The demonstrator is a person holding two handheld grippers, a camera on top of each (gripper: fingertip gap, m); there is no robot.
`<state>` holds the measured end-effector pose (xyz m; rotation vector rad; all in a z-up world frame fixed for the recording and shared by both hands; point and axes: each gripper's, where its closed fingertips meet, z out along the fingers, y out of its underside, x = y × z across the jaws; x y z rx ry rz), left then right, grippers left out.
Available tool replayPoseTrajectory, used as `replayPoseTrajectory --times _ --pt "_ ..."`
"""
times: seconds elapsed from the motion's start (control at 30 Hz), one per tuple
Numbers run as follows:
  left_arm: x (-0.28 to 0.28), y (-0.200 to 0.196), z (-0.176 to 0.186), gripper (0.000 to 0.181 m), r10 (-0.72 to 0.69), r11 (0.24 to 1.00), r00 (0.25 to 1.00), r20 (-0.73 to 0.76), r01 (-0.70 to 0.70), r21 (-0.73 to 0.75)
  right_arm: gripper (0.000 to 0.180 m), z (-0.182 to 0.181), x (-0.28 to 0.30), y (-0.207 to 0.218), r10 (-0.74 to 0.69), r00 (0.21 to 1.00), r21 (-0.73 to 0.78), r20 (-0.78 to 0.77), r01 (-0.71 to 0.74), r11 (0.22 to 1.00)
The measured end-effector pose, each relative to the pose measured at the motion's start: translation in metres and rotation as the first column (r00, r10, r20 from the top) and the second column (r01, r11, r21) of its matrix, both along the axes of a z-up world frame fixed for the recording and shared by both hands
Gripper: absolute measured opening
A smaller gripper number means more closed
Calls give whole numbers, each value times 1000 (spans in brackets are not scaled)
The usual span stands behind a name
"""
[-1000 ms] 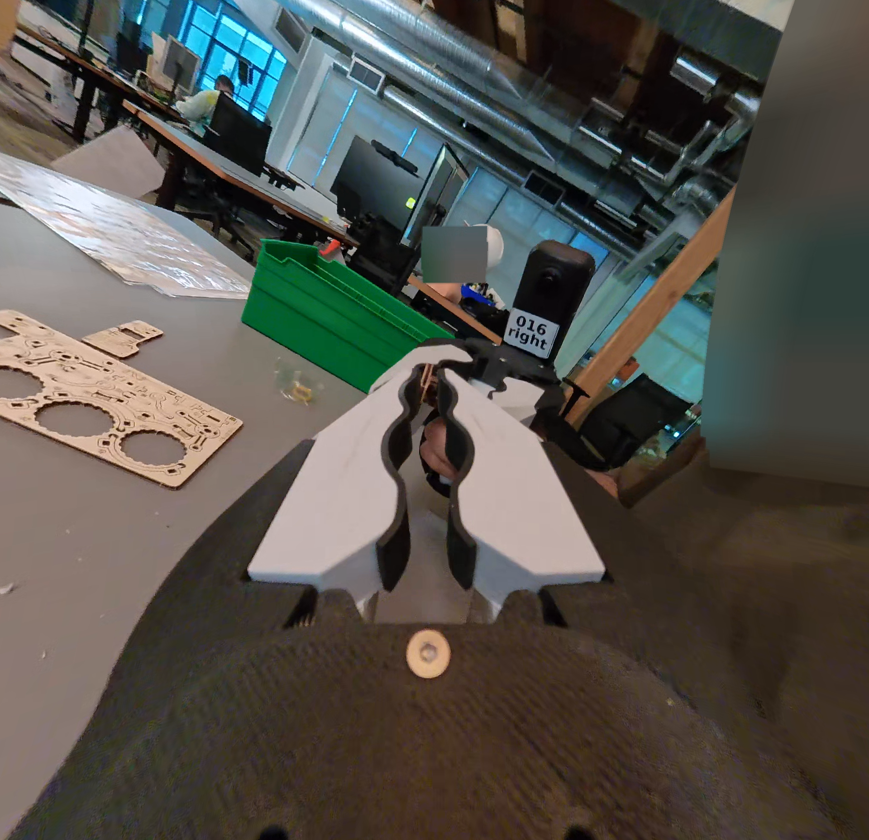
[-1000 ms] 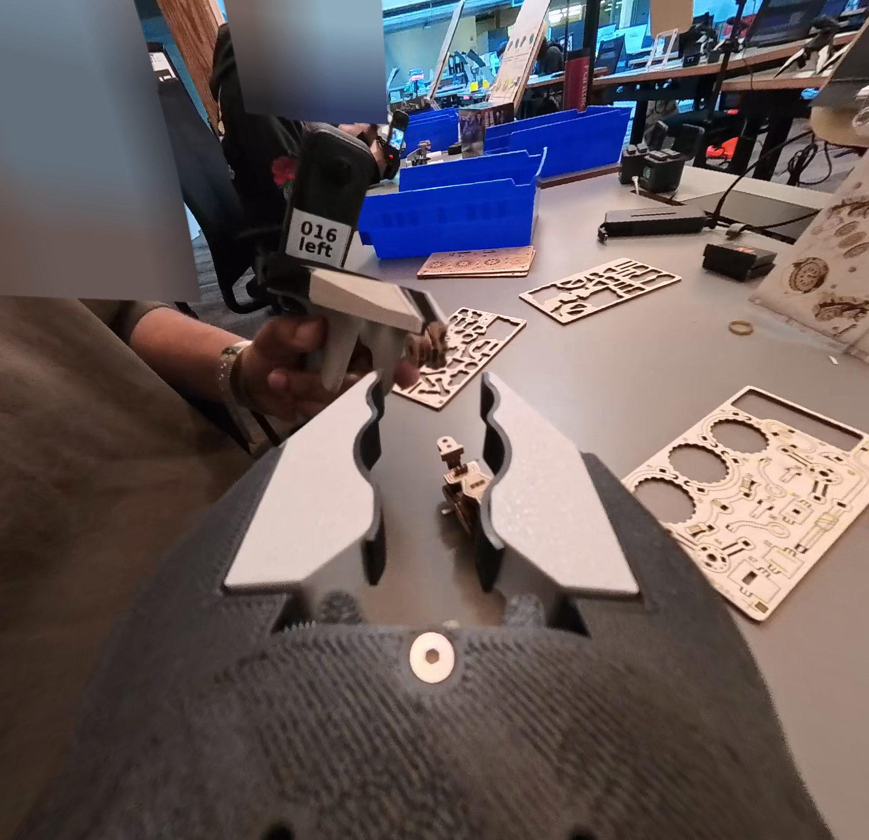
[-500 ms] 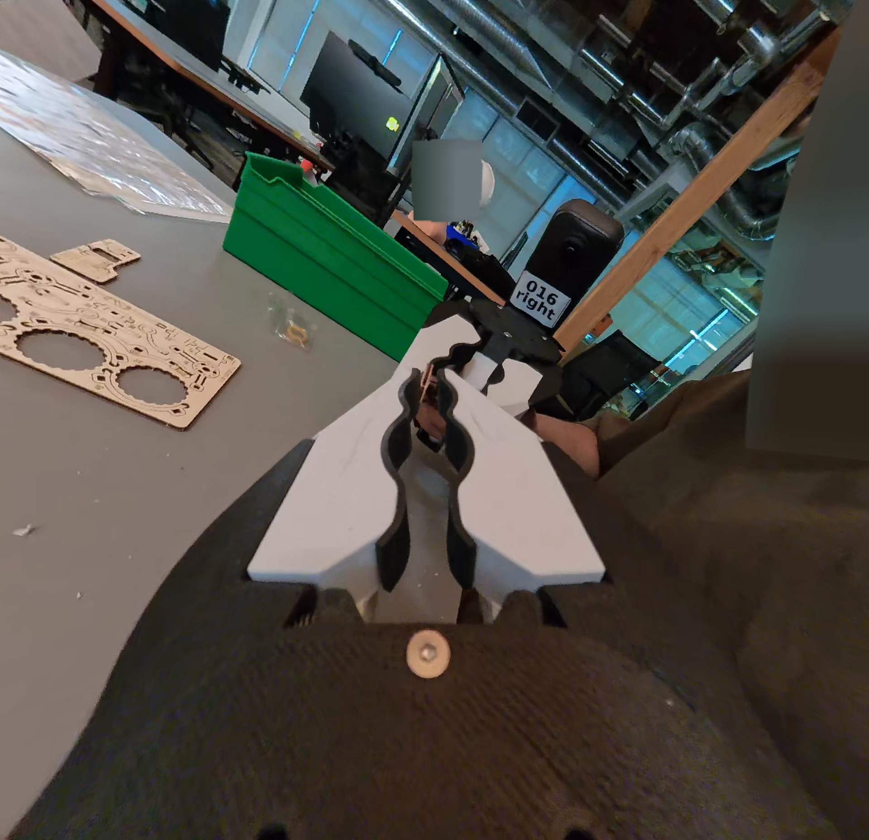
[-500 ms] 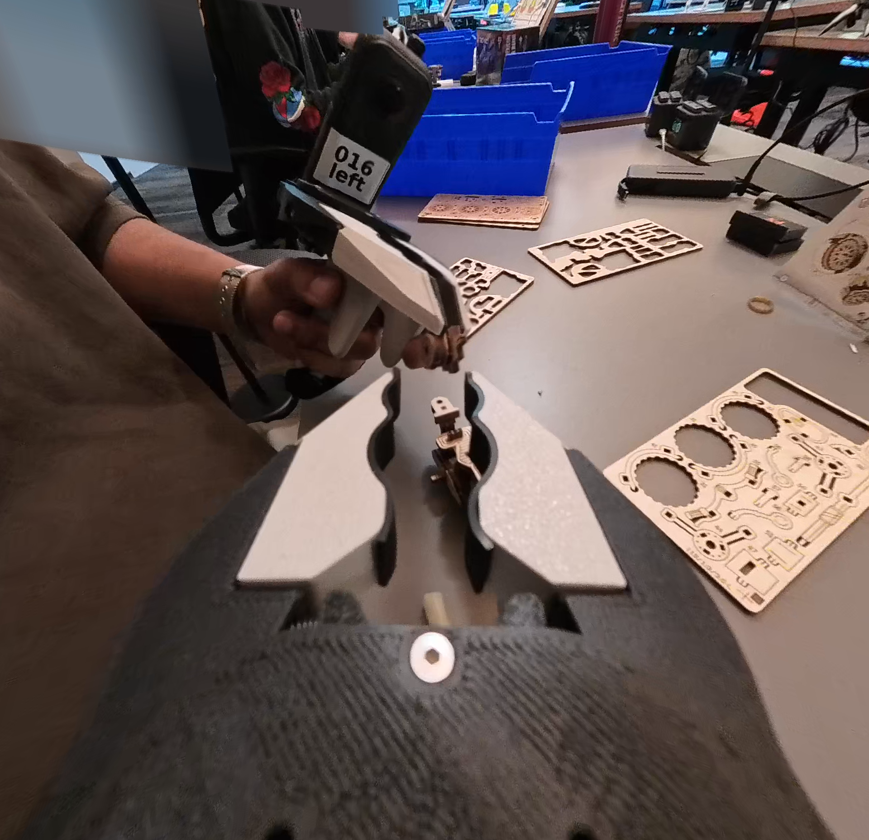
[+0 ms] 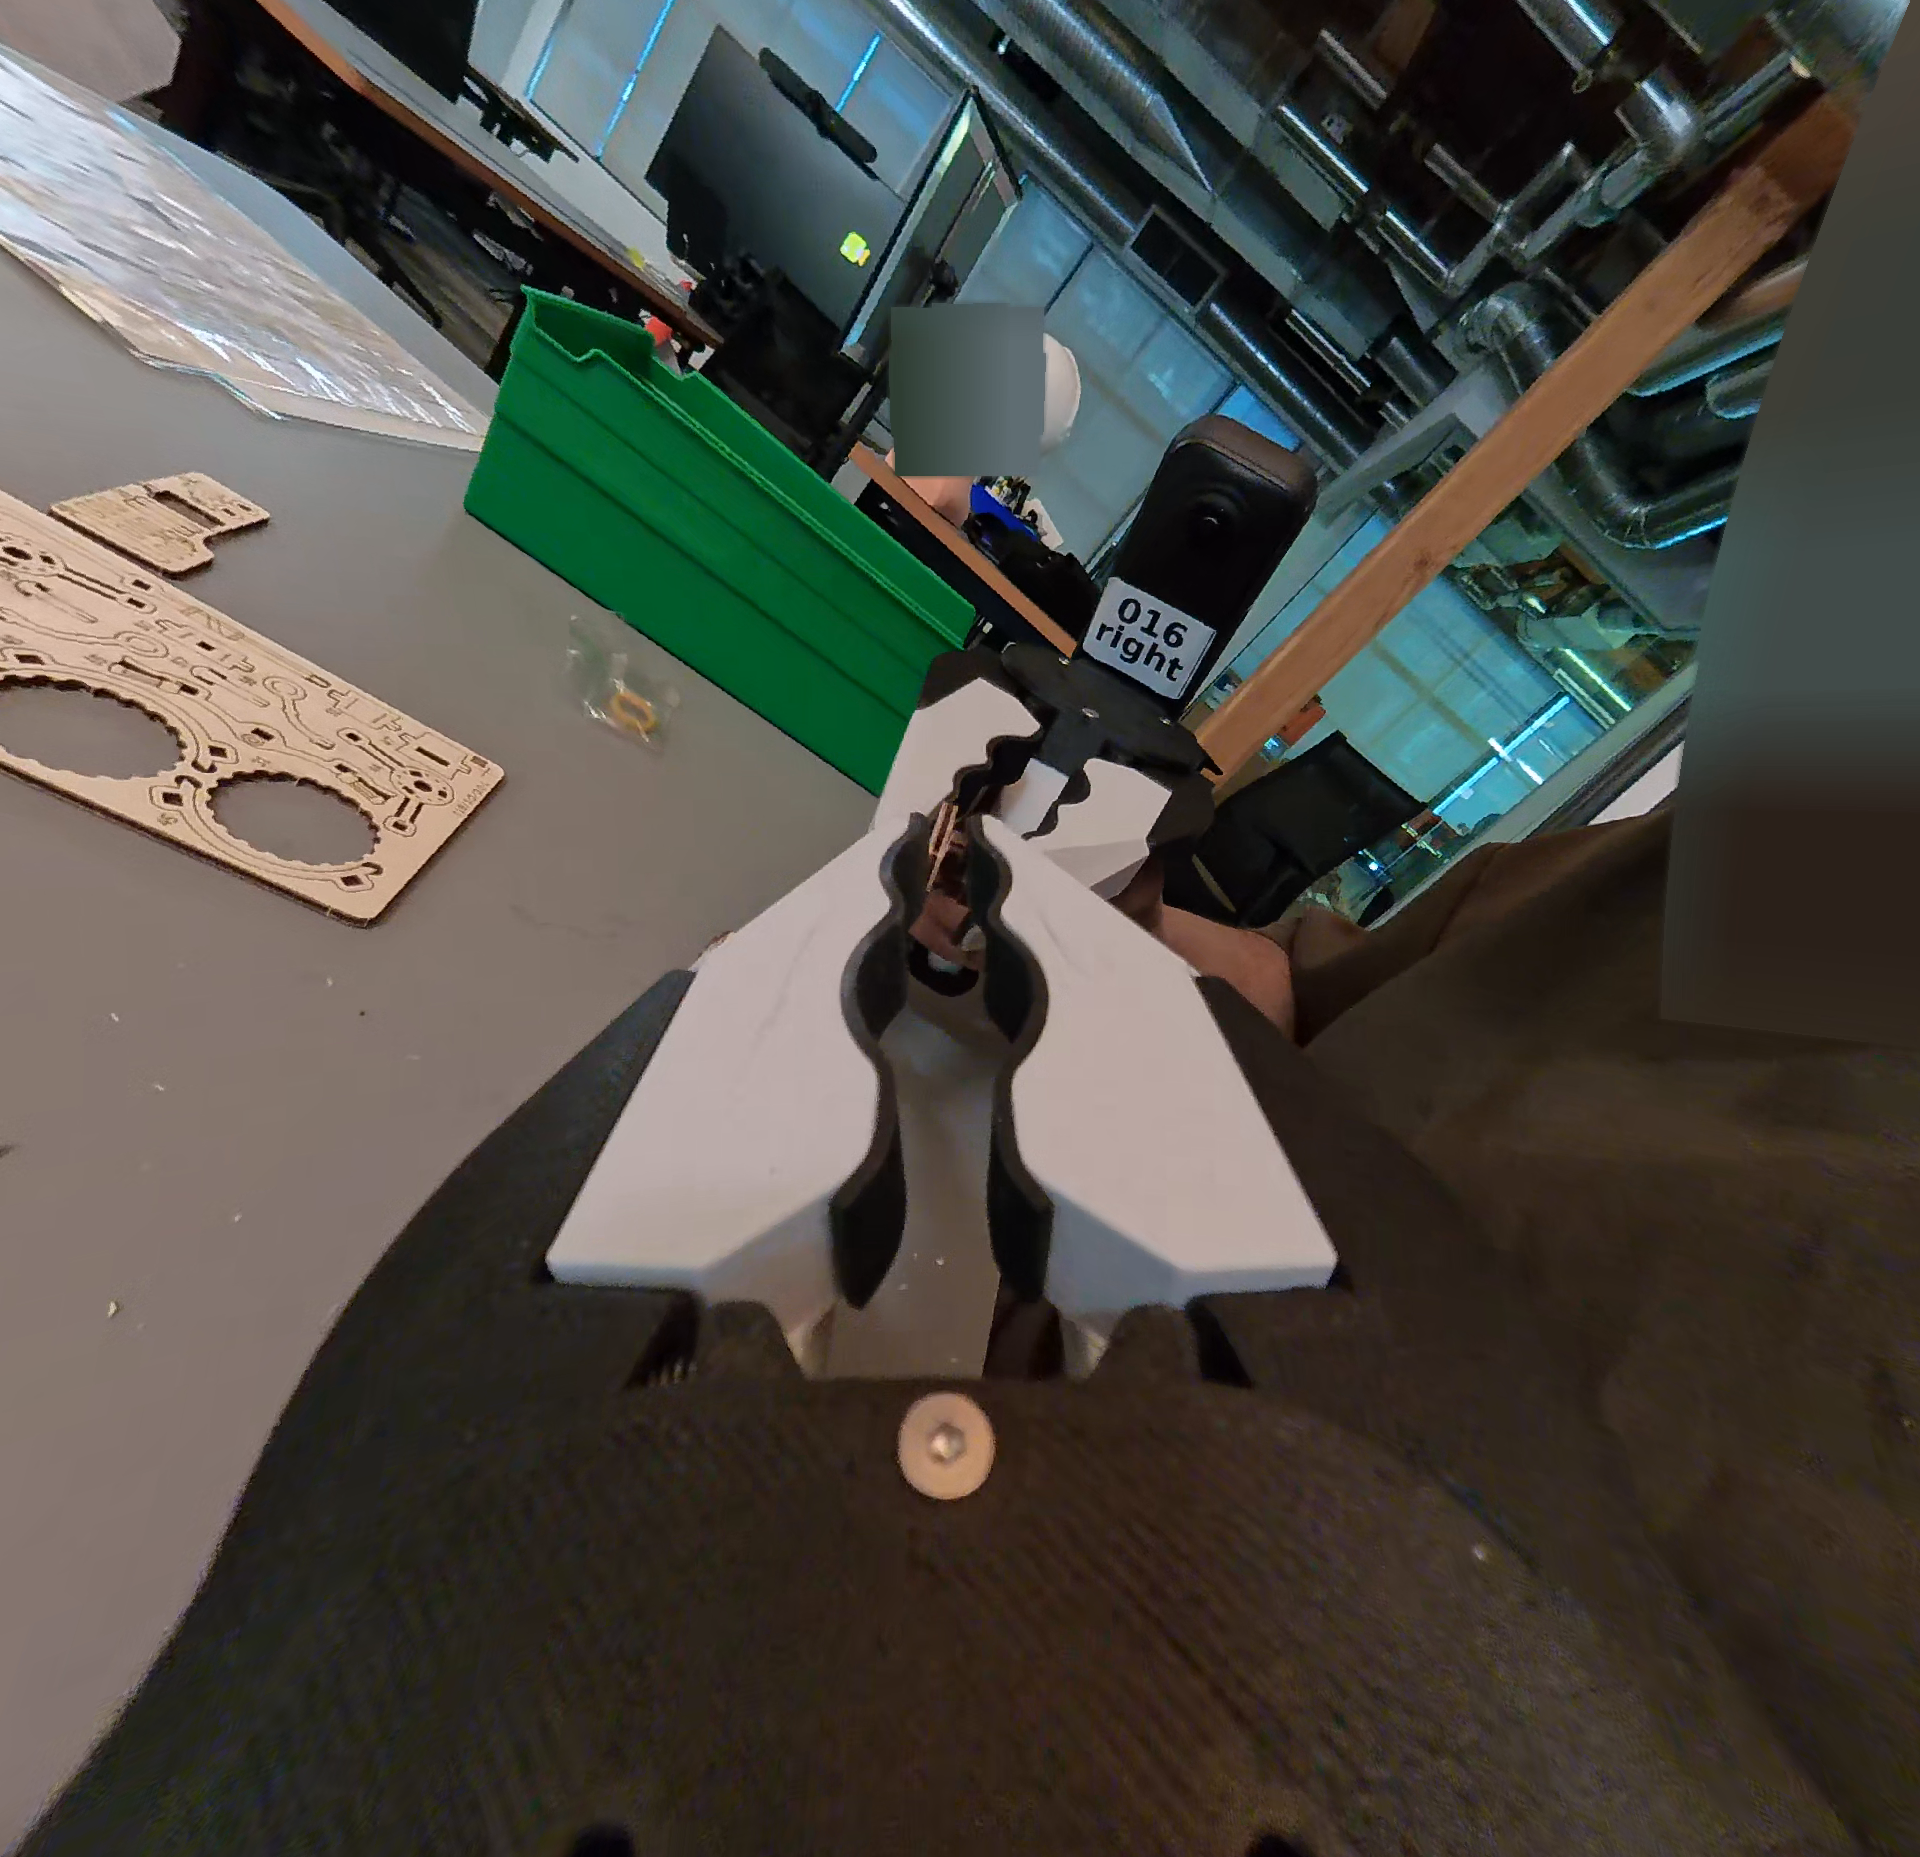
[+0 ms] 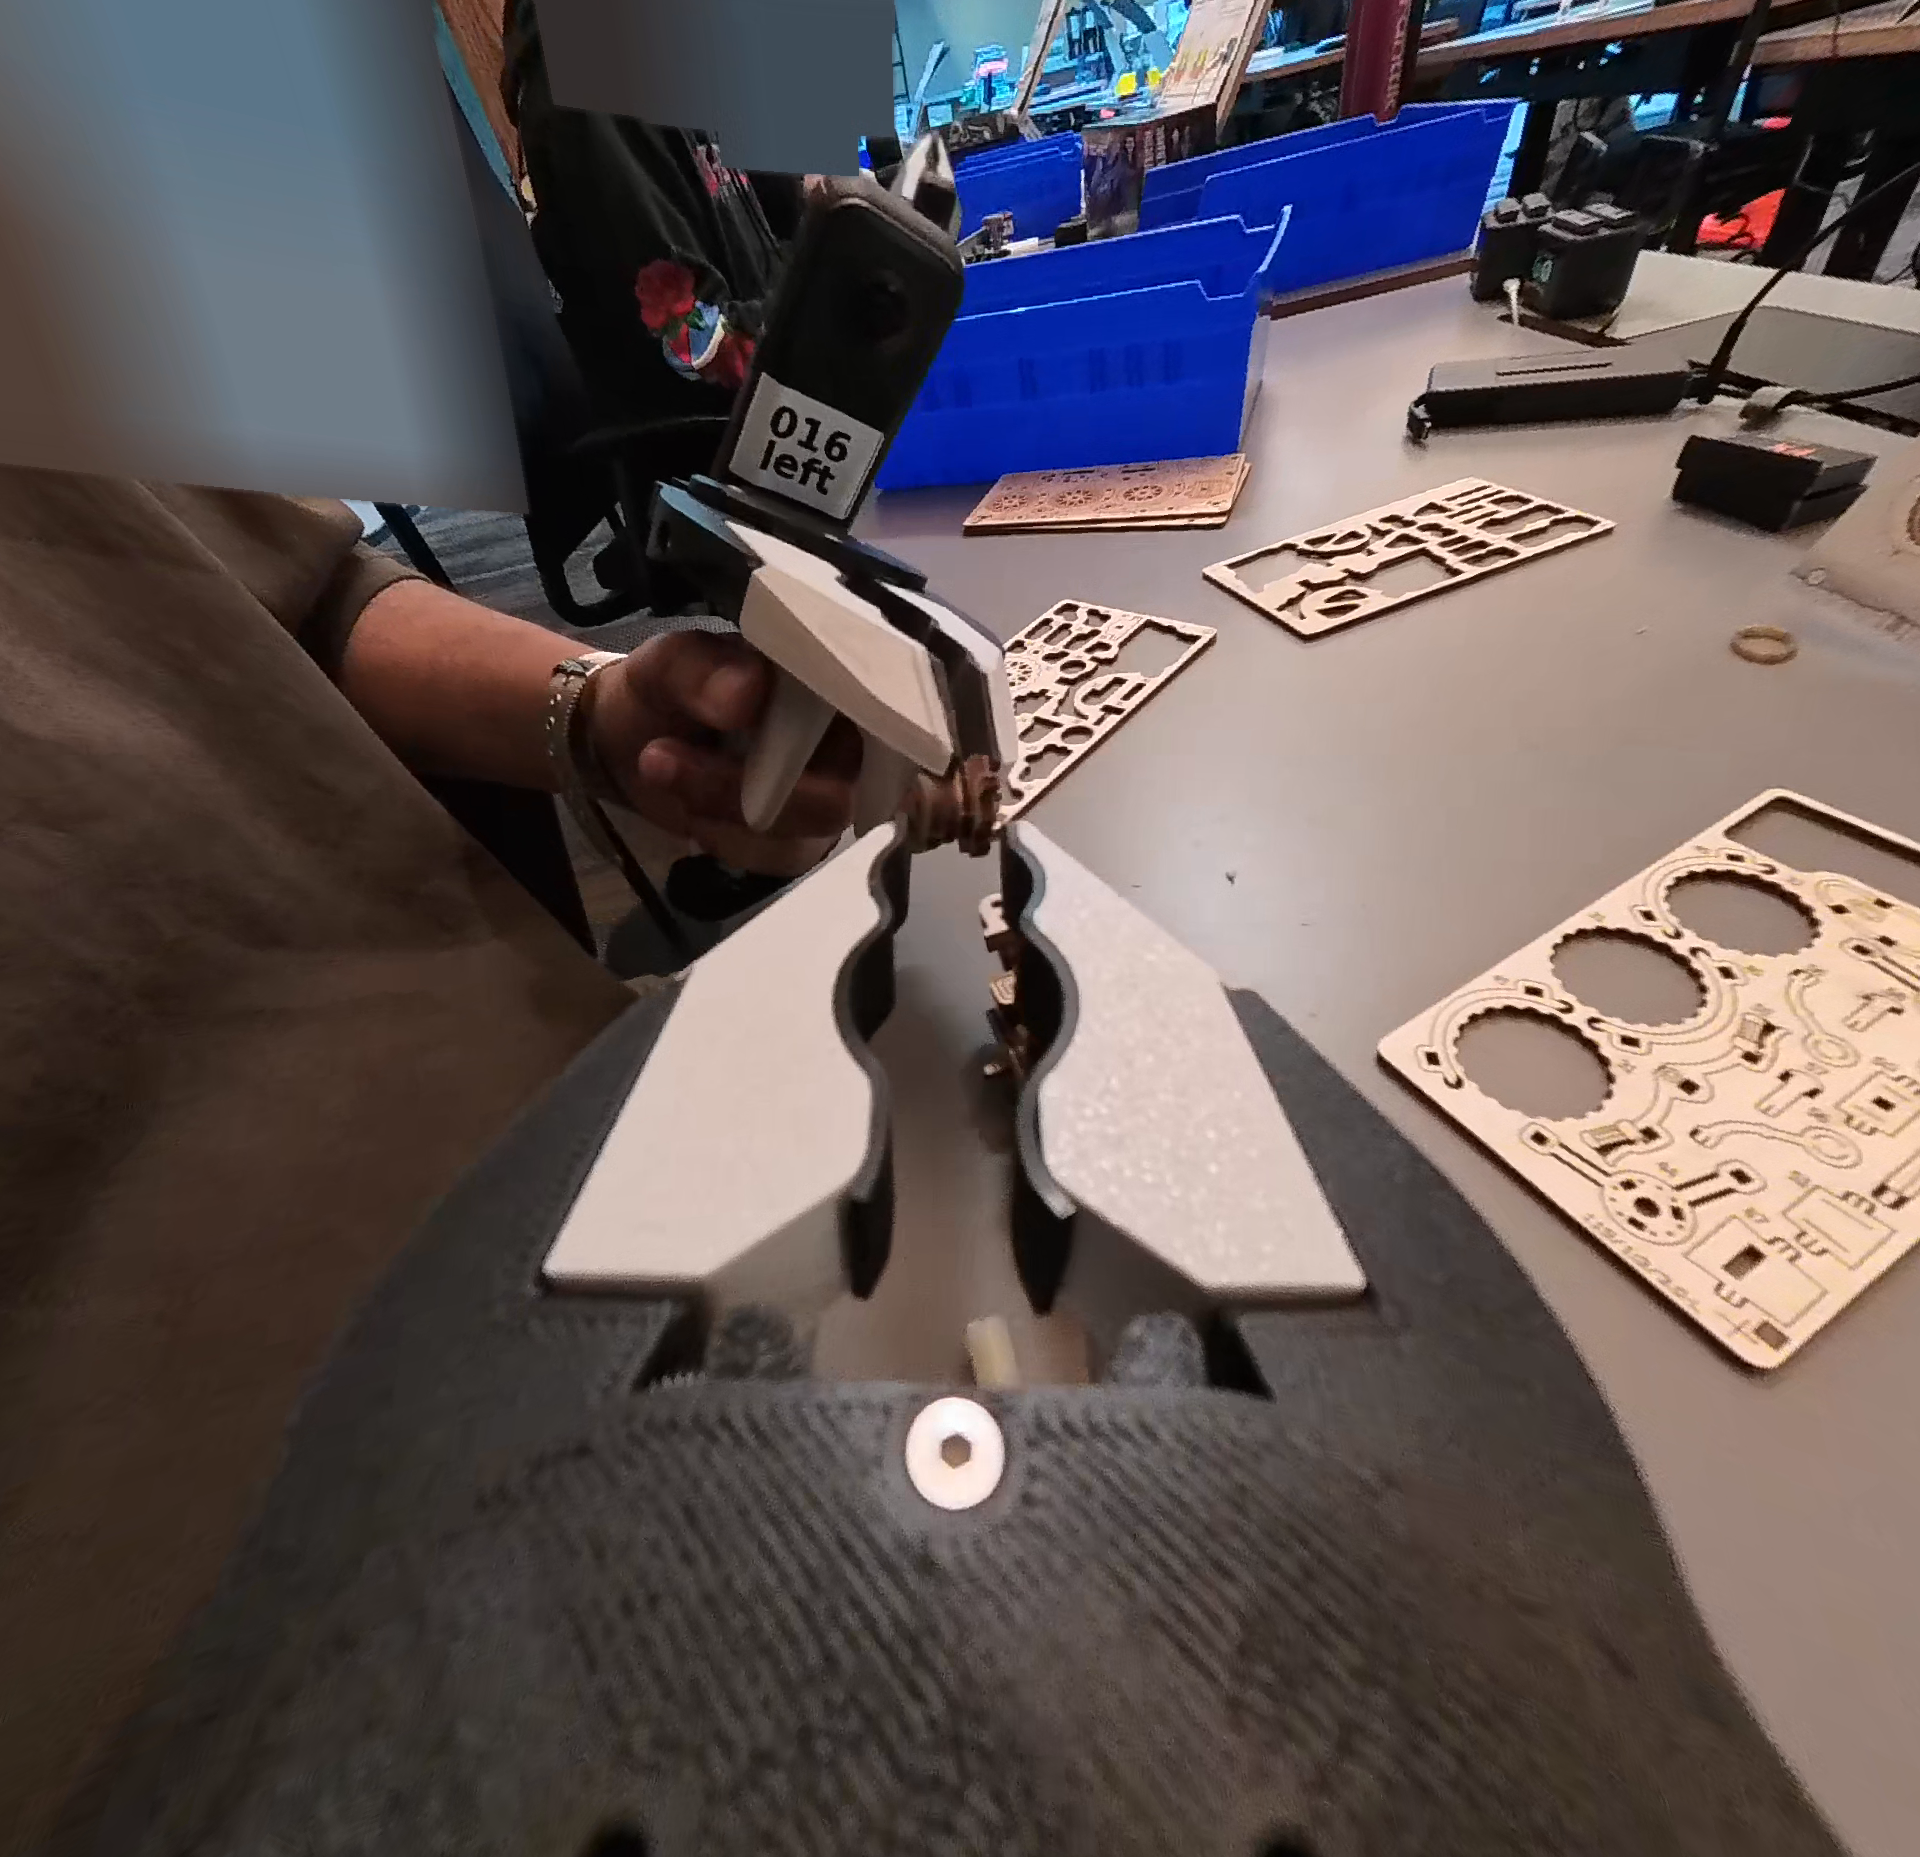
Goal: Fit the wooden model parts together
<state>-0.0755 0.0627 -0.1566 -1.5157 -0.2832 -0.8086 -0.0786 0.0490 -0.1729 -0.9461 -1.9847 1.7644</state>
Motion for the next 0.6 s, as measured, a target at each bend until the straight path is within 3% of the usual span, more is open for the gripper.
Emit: replayPoseTrajectory --times 0.6 --pt "4 -1 3 4 -5 1000 1000 -11 5 16 15 10 1 0 42 999 -148 27 -38 988"
